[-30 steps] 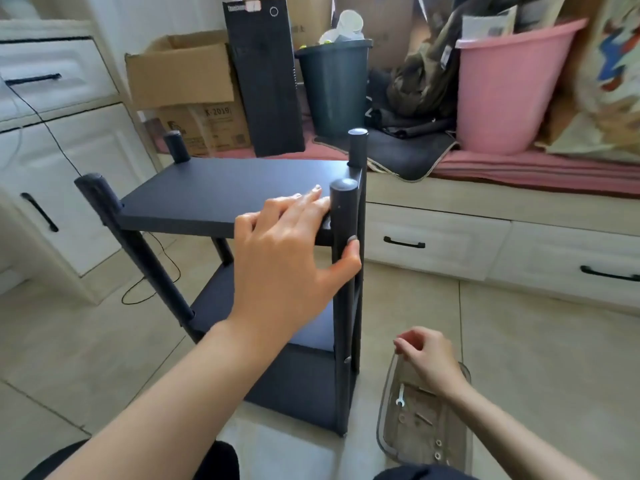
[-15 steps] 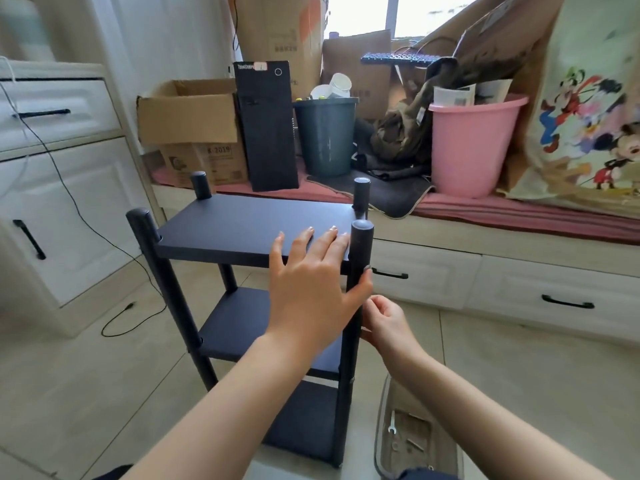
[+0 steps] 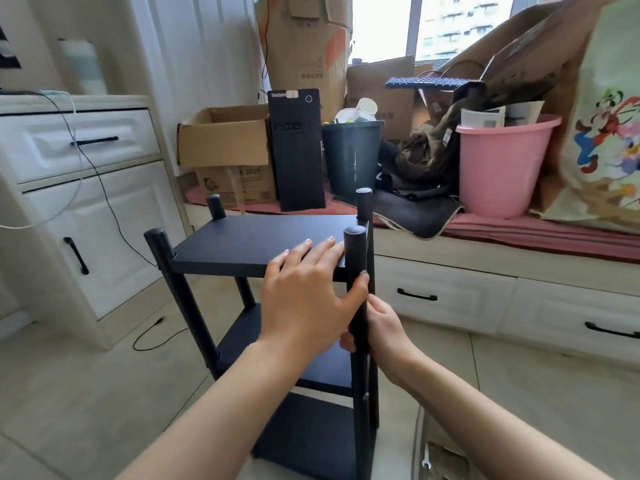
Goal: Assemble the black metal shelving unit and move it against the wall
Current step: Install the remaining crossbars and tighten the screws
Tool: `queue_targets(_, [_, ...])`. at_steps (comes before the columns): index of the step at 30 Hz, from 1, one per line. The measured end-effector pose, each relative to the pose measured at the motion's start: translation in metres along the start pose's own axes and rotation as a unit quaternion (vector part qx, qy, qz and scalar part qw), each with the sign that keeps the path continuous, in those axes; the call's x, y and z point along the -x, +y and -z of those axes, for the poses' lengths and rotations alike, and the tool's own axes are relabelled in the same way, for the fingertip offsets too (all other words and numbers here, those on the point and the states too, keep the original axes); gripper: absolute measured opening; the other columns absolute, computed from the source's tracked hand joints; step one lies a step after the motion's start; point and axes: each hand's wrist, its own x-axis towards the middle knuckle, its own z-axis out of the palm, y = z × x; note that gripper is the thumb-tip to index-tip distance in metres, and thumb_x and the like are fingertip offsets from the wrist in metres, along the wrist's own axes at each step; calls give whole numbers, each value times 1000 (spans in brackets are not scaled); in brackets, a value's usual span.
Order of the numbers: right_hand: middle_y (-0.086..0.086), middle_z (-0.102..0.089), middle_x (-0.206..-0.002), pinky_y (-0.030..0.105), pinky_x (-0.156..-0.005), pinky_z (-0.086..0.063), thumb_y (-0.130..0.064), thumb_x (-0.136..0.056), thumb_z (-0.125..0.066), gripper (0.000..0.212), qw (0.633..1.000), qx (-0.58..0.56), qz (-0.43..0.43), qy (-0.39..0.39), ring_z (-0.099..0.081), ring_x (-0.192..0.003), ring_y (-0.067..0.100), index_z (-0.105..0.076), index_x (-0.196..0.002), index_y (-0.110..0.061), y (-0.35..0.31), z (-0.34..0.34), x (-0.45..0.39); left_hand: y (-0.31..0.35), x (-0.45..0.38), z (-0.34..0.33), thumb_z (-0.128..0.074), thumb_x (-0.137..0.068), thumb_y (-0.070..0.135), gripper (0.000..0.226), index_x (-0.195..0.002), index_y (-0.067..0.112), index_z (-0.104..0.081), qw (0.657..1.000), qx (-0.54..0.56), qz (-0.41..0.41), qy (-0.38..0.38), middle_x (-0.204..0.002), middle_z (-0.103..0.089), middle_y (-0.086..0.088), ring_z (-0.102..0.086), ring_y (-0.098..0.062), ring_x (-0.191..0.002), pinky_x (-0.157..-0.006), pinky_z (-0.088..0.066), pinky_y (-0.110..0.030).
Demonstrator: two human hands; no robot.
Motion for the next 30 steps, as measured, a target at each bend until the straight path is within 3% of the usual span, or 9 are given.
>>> queue_targets(6, [13,-46,-65,33,-47,-40,-30,-106,-43,23,997,55,14,-50,-48,-46,24,-45,-96,-8,-22,-47,-23,-45,-18,26,-36,-94,64,54,-136,39,-56,998,21,53,18,-144,-55,16,-41,-11,-141,-114,-28,-37])
queue_targets(10, [8,-48,-58,31,-44,-42,-28,-106,-41,22,992,96,17,-78,-50,-44,22,-45,-97,-8,-30,-79,-36,-73,-22,42,-40,-91,59,31,-100,38,-61,992,68,86,63,-97,-62,19,-55,-10,-108,-97,-38,-36])
queue_targets(12, [6,-49,-57,30,-42,-42,-28,-107,-41,22,991,99,11,-90,-50,-43,22,-45,-97,-8,-32,-95,-43,-88,-21,48,-41,-92,59,26,-90,38,-56,989,78,103,76,-87,-59,18,-54,-9,-100,-93,-37,-36])
queue_targets(16, [3,-50,-51,30,-43,-43,-30,-107,-38,26,980,137,-10,-144,-48,-43,23,-42,-91,-11,-35,-129,-59,-120,-18,61,-39,-94,61,32,-96,36,-60,981,87,154,75,-94,-62,18,-54,-10,-106,-97,-35,-37])
queue_targets(20, [3,-48,-53,30,-44,-42,-29,-107,-34,25,962,197,-9,-191,-47,-42,21,-42,-90,-12,-38,-170,-67,-152,-11,80,-43,-95,60,33,-81,33,-55,960,119,236,89,-80,-55,19,-52,-15,-93,-97,-43,-45])
queue_targets(23, [8,-46,-60,30,-45,-44,-24,-106,-32,23,944,245,10,-221,-47,-40,19,-43,-92,-10,-34,-201,-63,-179,5,90,-43,-96,62,33,-82,36,-56,946,149,270,100,-81,-59,16,-55,-15,-92,-94,-44,-44])
queue_targets(27, [8,-46,-64,30,-45,-42,-22,-107,-35,25,931,273,20,-242,-48,-38,15,-41,-85,-11,-21,-243,-53,-221,34,100,-48,-95,62,33,-81,34,-59,914,236,311,111,-72,-61,15,-59,-11,-83,-80,-47,-39])
queue_targets(30, [5,-52,-65,27,-41,-41,-20,-107,-35,21,914,309,8,-262,-48,-35,13,-45,-90,-14,-3,-268,-48,-250,61,107,-54,-94,59,30,-83,33,-62,880,317,338,105,-62,-59,21,-58,-9,-79,-71,-39,-28])
